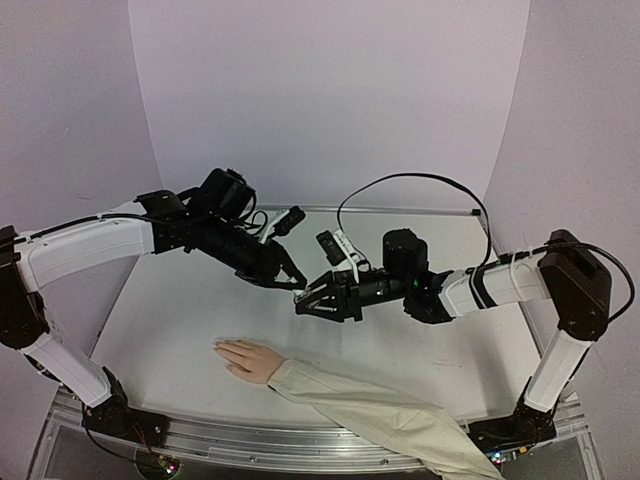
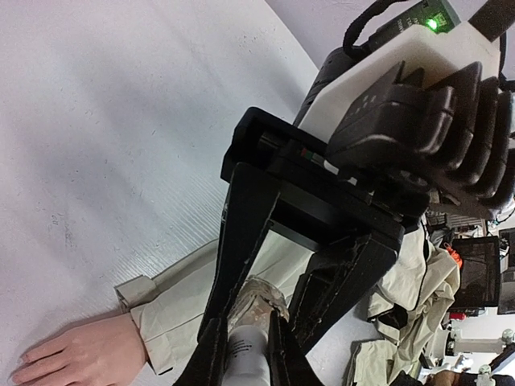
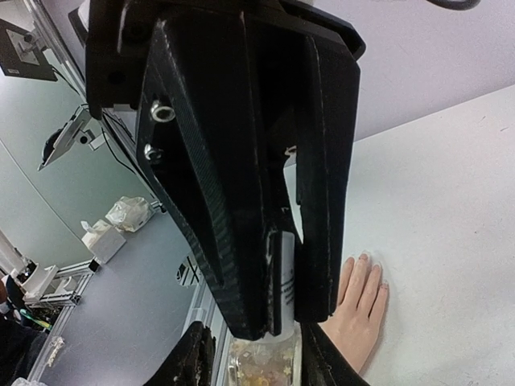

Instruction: Paint the nails

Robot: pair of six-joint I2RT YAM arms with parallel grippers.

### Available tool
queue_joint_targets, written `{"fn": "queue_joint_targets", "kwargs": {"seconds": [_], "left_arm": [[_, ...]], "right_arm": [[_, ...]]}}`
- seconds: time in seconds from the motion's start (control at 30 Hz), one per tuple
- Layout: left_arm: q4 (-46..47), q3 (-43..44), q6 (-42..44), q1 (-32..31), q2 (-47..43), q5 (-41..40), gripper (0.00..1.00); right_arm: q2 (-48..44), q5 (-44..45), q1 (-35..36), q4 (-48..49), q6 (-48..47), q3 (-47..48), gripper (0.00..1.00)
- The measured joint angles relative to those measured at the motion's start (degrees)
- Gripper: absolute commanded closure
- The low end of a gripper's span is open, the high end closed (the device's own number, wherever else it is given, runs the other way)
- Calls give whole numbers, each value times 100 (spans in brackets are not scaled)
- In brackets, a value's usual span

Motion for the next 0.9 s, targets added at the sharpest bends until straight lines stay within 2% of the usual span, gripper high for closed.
{"fn": "queue_joint_targets", "kwargs": {"seconds": [0.17, 0.27, 0.33, 0.37, 0.47, 0.57, 0.6, 0.63, 0.77, 0.9], "left_arm": [[0, 0, 2, -13, -2, 7, 100], [-4, 0, 0, -24, -11, -4, 100], [-4, 0, 0, -22, -11, -9, 100], [-4, 0, 0, -22, -11, -17, 96], [-2, 0, -9, -22, -13, -48, 69], [2, -2, -22, -24, -61, -170, 35], [11, -13, -31, -24, -111, -227, 19], [44, -48, -28, -22, -186, -291, 13], [378, -393, -79, -7, -804, -439, 1], [1241, -968, -208, -9, -1534, -420, 1]], "right_arm": [[0, 22, 0, -17, -68, -13, 80], [0, 57, 0, -37, -70, -13, 100], [0, 90, 0, -42, -79, -13, 100], [0, 105, 2, -44, -83, -13, 100], [-2, 157, 4, -44, -72, -13, 100], [-26, 232, 7, -55, -11, -13, 100], [-52, 286, 7, -59, 17, -13, 100], [-92, 341, 7, -61, 59, -24, 100], [-420, 514, 11, -87, 256, -96, 100], [-706, 612, 15, -83, 557, -98, 100]]}}
